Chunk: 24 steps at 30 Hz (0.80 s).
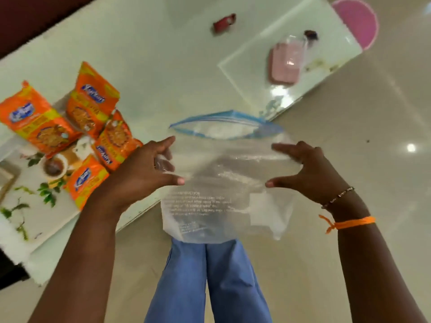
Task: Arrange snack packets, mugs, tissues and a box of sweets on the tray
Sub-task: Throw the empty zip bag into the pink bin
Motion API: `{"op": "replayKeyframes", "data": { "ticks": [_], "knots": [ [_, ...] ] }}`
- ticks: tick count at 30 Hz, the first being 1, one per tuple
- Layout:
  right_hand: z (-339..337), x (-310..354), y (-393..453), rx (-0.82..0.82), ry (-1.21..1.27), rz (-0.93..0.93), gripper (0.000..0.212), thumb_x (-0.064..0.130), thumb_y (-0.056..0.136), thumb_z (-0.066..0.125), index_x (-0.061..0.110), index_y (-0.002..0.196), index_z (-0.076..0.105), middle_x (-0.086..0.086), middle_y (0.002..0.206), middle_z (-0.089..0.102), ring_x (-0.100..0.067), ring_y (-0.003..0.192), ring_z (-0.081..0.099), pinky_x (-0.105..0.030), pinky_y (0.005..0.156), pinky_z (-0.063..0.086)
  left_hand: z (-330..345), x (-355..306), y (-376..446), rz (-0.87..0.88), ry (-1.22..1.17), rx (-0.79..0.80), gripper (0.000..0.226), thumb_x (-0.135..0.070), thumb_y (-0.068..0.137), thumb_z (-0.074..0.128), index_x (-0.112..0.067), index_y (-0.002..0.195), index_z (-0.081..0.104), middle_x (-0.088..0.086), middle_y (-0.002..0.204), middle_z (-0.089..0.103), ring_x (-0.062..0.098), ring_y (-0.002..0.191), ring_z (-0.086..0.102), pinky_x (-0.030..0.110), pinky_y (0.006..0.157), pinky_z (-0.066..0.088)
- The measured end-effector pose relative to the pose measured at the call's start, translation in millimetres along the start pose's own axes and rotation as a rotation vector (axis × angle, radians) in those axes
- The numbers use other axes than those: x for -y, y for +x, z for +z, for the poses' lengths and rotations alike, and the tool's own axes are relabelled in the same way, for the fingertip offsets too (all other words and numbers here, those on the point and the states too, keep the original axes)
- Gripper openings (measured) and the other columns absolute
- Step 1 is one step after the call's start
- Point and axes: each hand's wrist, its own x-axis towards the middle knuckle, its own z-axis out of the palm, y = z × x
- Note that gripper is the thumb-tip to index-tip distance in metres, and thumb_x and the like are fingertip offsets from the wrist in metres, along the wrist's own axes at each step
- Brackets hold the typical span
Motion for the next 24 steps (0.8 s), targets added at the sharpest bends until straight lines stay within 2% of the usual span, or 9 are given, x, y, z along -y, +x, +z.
{"op": "replayKeyframes", "data": {
  "ticks": [2, 4, 8, 10, 13, 16, 19, 22, 24],
  "knots": [
    [-7, -13, -6, -0.116, 0.024, 0.041, 0.043, 0.025, 0.059, 0.083, 0.009, 0.097, 0.07, -0.007, 0.081, 0.051, -0.035, 0.096, 0.047, -0.037, 0.081, 0.038, 15, -18, 14, 0.023, 0.179, -0.085, 0.044, -0.011, 0.064, 0.08, -0.018, 0.106, 0.069, -0.01, 0.076, 0.059, 0.002, 0.067, 0.054, 0.004, 0.057, 0.039],
    [-13, -27, -12, -0.243, 0.059, 0.011, 0.022, 0.021, 0.063, 0.081, 0.007, 0.078, 0.072, -0.004, 0.087, 0.051, -0.027, 0.096, 0.042, -0.039, 0.082, 0.039, 36, -36, 29, 0.057, 0.301, -0.214, 0.02, -0.016, 0.072, 0.075, -0.01, 0.092, 0.072, 0.0, 0.078, 0.063, 0.012, 0.071, 0.057, 0.012, 0.063, 0.04],
    [-22, -43, -20, -0.549, 0.049, -0.106, 0.014, 0.014, 0.064, 0.076, 0.012, 0.06, 0.062, -0.005, 0.108, 0.063, -0.025, 0.104, 0.042, -0.019, 0.081, 0.025, 86, -75, 47, -0.023, 0.288, -0.456, 0.053, -0.038, 0.084, 0.06, -0.015, 0.129, 0.045, 0.015, 0.131, 0.043, 0.033, 0.109, 0.054, 0.037, 0.094, 0.042],
    [-24, -44, -21, -0.707, 0.034, -0.173, 0.014, 0.009, 0.065, 0.072, 0.009, 0.06, 0.058, -0.008, 0.102, 0.068, -0.027, 0.1, 0.048, -0.024, 0.082, 0.032, 109, -97, 51, -0.187, 0.168, -0.319, 0.068, -0.063, 0.079, 0.048, -0.021, 0.132, 0.037, 0.011, 0.134, 0.047, 0.03, 0.109, 0.057, 0.038, 0.093, 0.042],
    [-20, -40, -26, -0.755, -0.052, -0.309, 0.014, 0.006, 0.069, 0.07, 0.008, 0.061, 0.059, -0.005, 0.095, 0.072, -0.024, 0.1, 0.049, -0.037, 0.088, 0.043, 144, -129, 52, -0.402, -0.369, 0.177, 0.069, -0.079, 0.061, 0.042, -0.034, 0.113, 0.051, 0.003, 0.114, 0.064, 0.024, 0.09, 0.068, 0.037, 0.076, 0.051],
    [-25, -42, -34, -0.564, -0.207, -0.42, 0.021, 0.034, 0.079, 0.063, 0.015, 0.07, 0.067, 0.002, 0.098, 0.072, -0.027, 0.108, 0.057, -0.051, 0.1, 0.04, 173, -141, 65, -0.394, -0.677, 0.201, 0.057, -0.044, 0.071, 0.065, -0.013, 0.118, 0.059, 0.009, 0.105, 0.069, 0.025, 0.09, 0.067, 0.035, 0.074, 0.051],
    [-51, -51, -33, -0.425, -0.035, -0.37, 0.047, 0.061, 0.08, 0.044, 0.023, 0.087, 0.069, 0.006, 0.11, 0.067, -0.024, 0.117, 0.05, -0.049, 0.105, 0.033, 187, -152, 84, -0.297, -0.611, 0.13, 0.031, -0.002, 0.085, 0.053, -0.006, 0.115, 0.06, 0.016, 0.103, 0.067, 0.028, 0.085, 0.065, 0.032, 0.067, 0.054],
    [-85, -71, -2, -0.543, 0.274, -0.054, 0.054, 0.06, 0.078, 0.052, 0.024, 0.118, 0.055, 0.007, 0.125, 0.054, -0.013, 0.12, 0.042, -0.026, 0.102, 0.031, 185, -168, 111, -0.205, -0.662, 0.256, 0.037, 0.005, 0.086, 0.048, -0.019, 0.112, 0.057, 0.016, 0.109, 0.067, 0.025, 0.086, 0.067, 0.029, 0.06, 0.058],
    [-107, -90, 35, -0.471, 0.466, 0.244, 0.083, 0.06, 0.07, 0.062, 0.022, 0.138, 0.032, 0.002, 0.142, 0.037, -0.014, 0.129, 0.034, -0.029, 0.108, 0.03, 182, -182, 131, -0.151, -0.688, 0.35, 0.048, 0.005, 0.086, 0.047, -0.025, 0.124, 0.051, 0.011, 0.109, 0.07, 0.022, 0.091, 0.069, 0.029, 0.065, 0.058]
  ]
}}
